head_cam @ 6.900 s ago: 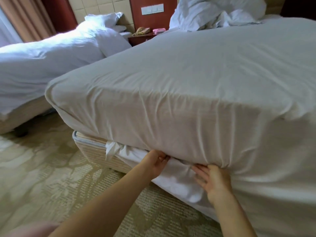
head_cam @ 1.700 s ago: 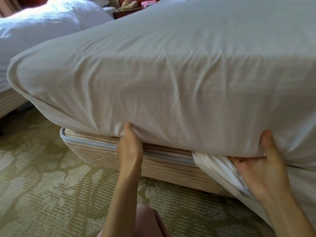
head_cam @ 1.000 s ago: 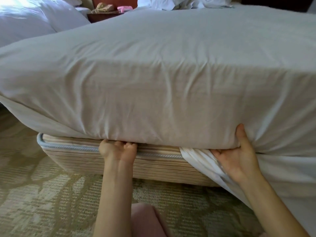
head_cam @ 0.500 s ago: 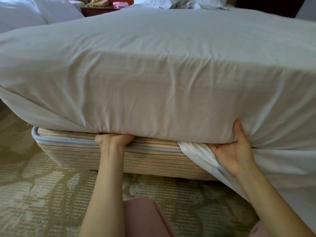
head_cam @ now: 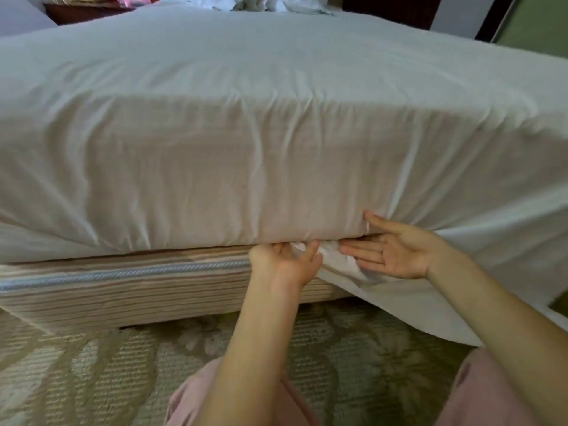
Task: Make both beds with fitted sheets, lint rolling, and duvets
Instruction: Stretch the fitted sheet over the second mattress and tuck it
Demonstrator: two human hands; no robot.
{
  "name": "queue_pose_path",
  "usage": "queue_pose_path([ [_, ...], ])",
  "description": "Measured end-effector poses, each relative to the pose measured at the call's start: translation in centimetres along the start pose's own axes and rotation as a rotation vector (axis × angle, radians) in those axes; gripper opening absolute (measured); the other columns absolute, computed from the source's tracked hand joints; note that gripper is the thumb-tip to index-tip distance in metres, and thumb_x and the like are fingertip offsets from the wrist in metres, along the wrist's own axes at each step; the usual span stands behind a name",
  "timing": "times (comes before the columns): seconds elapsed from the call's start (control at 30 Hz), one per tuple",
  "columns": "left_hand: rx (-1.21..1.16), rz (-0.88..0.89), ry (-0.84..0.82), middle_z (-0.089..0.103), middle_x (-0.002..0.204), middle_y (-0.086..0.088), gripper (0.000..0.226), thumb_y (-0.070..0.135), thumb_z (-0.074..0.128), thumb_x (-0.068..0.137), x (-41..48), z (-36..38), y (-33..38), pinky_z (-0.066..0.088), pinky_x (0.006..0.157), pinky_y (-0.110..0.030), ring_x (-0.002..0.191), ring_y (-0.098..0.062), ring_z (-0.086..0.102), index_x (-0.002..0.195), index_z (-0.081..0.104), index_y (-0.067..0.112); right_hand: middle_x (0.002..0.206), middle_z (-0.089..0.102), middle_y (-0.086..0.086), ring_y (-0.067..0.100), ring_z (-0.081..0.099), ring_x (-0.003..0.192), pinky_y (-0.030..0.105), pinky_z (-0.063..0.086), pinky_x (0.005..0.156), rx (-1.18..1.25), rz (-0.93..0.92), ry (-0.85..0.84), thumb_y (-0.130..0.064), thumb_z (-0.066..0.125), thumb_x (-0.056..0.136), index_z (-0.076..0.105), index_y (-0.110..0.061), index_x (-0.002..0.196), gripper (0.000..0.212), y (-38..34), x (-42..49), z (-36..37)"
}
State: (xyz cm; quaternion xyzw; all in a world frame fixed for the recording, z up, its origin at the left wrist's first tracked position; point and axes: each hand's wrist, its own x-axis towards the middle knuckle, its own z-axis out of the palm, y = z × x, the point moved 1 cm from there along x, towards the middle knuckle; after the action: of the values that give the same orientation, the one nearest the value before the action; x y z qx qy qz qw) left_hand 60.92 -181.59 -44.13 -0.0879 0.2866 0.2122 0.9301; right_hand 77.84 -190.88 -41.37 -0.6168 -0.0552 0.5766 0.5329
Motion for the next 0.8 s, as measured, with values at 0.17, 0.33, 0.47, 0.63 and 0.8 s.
queue_pose_path([
  [0.17,0.120,0.531,0.183,0.042,0.145,0.000,0.044,0.022,0.028,0.101,-0.1,2.6,-3.8,0.028,0.110,-0.030,0.130,-0.021,0.043,0.144,0.039,0.017,0.120,0.064,0.006,0.024,0.062,0.096,0.035,0.042,0.089,0.089,0.074,0.407,-0.020,0.053,0.093,0.061,-0.005,0.115,0.028,-1.7,-2.5,-8.1],
  [0.33,0.358,0.587,0.265,0.054,0.126,0.000,0.041,0.007,0.030,0.098,1.4,2.6,-7.4,0.042,0.092,-0.026,0.106,-0.016,0.056,0.136,0.046,0.011,0.139,0.051,0.010,0.026,0.057,0.112,0.033,0.037,0.096,0.236,-0.083,0.669,-0.015,0.040,0.100,0.055,-0.004,0.120,0.027,-2.8,-5.8,-14.7],
  [0.47,0.498,0.392,0.146,0.051,0.135,-0.009,0.039,0.016,0.035,0.101,3.6,3.3,-10.6,0.037,0.108,-0.034,0.120,-0.022,0.053,0.137,0.042,0.003,0.122,0.056,0.014,0.025,0.062,0.091,0.038,0.040,0.095,-0.005,-0.069,0.653,-0.027,0.058,0.092,0.049,-0.009,0.120,0.034,-4.5,-5.9,-17.0],
  [0.63,0.506,0.307,0.063,0.050,0.130,-0.006,0.042,0.017,0.037,0.100,7.1,6.0,-15.3,0.028,0.113,-0.040,0.127,-0.024,0.047,0.140,0.037,0.006,0.099,0.060,0.009,0.026,0.062,0.091,0.040,0.047,0.086,-0.364,-0.206,0.642,-0.038,0.065,0.087,0.052,-0.014,0.107,0.034,-7.6,-4.1,-20.7],
  [0.8,0.510,0.445,0.138,0.049,0.131,-0.002,0.036,0.011,0.036,0.098,10.6,8.1,-21.1,0.027,0.111,-0.038,0.127,-0.025,0.046,0.133,0.044,0.010,0.061,0.060,0.005,0.003,0.053,0.033,0.016,0.038,0.038,-0.577,-0.420,0.662,-0.023,0.049,0.098,0.054,-0.010,0.067,0.034,-9.3,-1.2,-26.2],
])
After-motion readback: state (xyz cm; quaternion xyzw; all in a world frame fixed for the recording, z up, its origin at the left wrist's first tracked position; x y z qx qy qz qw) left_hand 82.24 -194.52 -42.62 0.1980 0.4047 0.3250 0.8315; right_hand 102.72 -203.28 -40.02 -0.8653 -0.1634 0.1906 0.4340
